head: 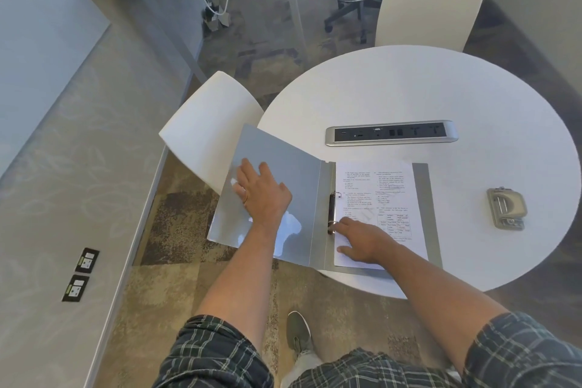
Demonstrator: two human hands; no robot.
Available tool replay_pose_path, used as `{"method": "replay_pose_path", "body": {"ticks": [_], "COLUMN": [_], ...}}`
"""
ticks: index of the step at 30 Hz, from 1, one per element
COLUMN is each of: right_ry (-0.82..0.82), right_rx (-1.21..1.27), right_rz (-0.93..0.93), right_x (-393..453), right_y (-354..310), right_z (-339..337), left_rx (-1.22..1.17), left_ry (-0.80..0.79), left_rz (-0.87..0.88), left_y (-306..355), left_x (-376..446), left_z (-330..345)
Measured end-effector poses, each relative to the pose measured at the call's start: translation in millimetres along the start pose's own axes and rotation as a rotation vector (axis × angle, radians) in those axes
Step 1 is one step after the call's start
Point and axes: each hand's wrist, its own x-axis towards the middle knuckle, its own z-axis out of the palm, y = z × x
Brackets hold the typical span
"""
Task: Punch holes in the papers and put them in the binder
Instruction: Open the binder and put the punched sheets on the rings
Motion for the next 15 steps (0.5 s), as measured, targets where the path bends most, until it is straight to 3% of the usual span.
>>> {"method": "replay_pose_path", "body": {"ticks": [2,5,10,15], "right_ry": [0.060,0.144,0.045,0.028], "right_rx": [0.001,0.075,0.085,0.107], "right_rz": [0.046,0.115,0.168,0.177], "right_x": [5.0,10.5,15.7,19.5], "right_y": [-4.8,-5.5,0.7,5.1], "right_z": [-1.6,1.6,4.9,8.6], "left_rx": [-0.068,-0.256,-0.477,-0.513], "left_ry": [-0.020,-0.187,-0.458,-0.522], "left_rz": [0.071,0.133,-0.013,-0.087], "left_y": [6.4,15.9,27.8,39.5], "left_x": [-10.7,-27.6,-48.7,-57.1], "left_z": [10.7,31.2,64.3,80.2]}}
